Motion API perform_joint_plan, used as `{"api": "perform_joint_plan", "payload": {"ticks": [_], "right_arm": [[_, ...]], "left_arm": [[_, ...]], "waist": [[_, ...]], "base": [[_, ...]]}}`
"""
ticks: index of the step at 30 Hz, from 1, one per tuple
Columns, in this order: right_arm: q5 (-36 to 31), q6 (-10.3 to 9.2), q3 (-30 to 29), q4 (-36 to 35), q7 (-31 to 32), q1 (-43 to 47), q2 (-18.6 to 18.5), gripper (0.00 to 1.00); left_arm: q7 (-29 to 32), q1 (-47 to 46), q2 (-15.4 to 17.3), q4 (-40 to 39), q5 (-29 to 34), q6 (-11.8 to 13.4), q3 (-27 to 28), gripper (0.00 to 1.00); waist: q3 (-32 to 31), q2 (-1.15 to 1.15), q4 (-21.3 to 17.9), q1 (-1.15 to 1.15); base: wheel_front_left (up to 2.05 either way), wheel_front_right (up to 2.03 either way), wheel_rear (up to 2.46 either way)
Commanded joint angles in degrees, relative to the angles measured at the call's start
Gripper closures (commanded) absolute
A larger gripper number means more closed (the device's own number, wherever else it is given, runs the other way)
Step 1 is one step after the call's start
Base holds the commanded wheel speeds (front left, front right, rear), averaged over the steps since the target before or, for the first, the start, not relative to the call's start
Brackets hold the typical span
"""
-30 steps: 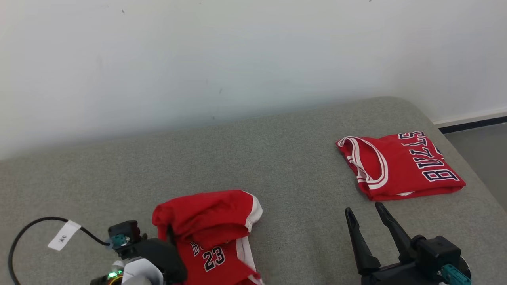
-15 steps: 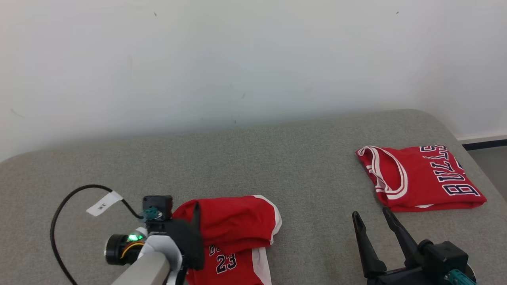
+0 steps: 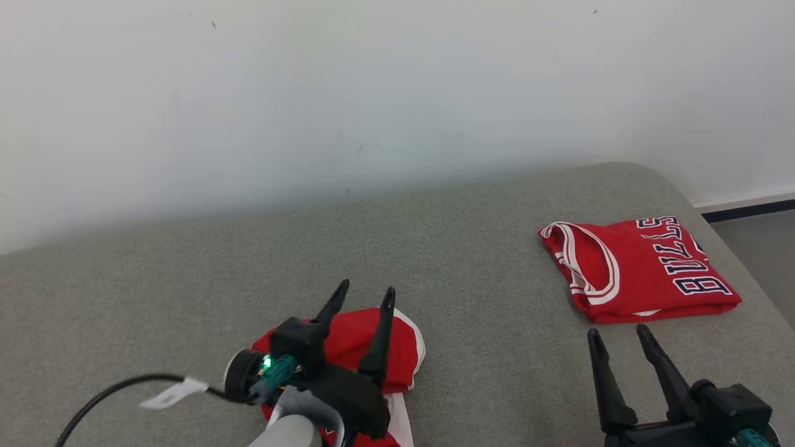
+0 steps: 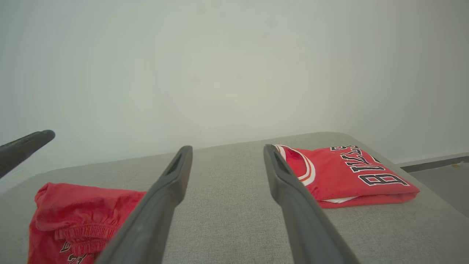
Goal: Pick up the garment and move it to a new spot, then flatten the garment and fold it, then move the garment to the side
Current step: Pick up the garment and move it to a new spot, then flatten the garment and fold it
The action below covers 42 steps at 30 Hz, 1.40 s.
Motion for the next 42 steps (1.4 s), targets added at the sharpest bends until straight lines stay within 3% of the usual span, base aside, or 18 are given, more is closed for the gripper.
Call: {"api": "perform_joint_plan", "payload": {"ticks": [1, 5, 9, 14, 20, 28, 42], "right_arm": [[-0.1, -0.12, -0.5, 0.1, -0.5, 0.5, 0.1, 0.0], [-0.5, -0.12, -2.8, 0.9, -1.7, 1.0, 0.0, 0.0], [-0.6, -0.12, -4.6, 1.9, -2.7, 1.2, 0.0, 0.0], [0.7, -0.12, -5.0, 3.6, -4.1, 0.7, 0.0, 0.0], [-1.2, -0.12, -3.4, 6.3, -4.9, 0.7, -0.3, 0.0], [-3.3, -0.12, -4.8, 7.9, -4.9, 0.5, -0.4, 0.0], [-4.0, -0.12, -4.7, 8.9, -4.9, 0.5, 0.0, 0.0]], "left_arm": [[-0.3, 2.2, 1.0, -2.6, 1.8, 0.4, 1.5, 0.0], [-0.3, 11.7, 3.1, -13.5, 6.8, 1.0, 9.7, 0.0], [-0.3, 20.6, 3.7, -20.3, 10.5, -0.9, 17.2, 0.0], [-0.3, 28.2, 3.7, -23.4, 14.6, -4.7, 24.8, 0.0], [-0.3, 33.4, 0.6, -23.8, 18.0, -8.8, 32.2, 0.0], [-0.3, 37.1, -0.6, -20.8, 21.4, -14.5, 36.4, 0.0], [-0.3, 36.7, -2.2, -18.7, 24.8, -17.2, 38.8, 0.0]], "waist": [[-0.1, 0.0, 0.4, 0.0], [-0.6, 0.0, 1.7, 0.0], [-1.2, 0.0, 3.1, 0.0], [-1.8, 0.0, 4.8, 0.0], [-2.6, 0.0, 7.2, 0.0], [-3.2, 0.0, 8.4, 0.0], [-3.1, 0.0, 8.3, 0.0]], "base": [[0.0, 0.0, 0.0], [0.0, 0.0, 0.0], [0.0, 0.0, 0.0], [0.0, 0.0, 0.0], [0.0, 0.0, 0.0], [0.0, 0.0, 0.0], [0.0, 0.0, 0.0]]}}
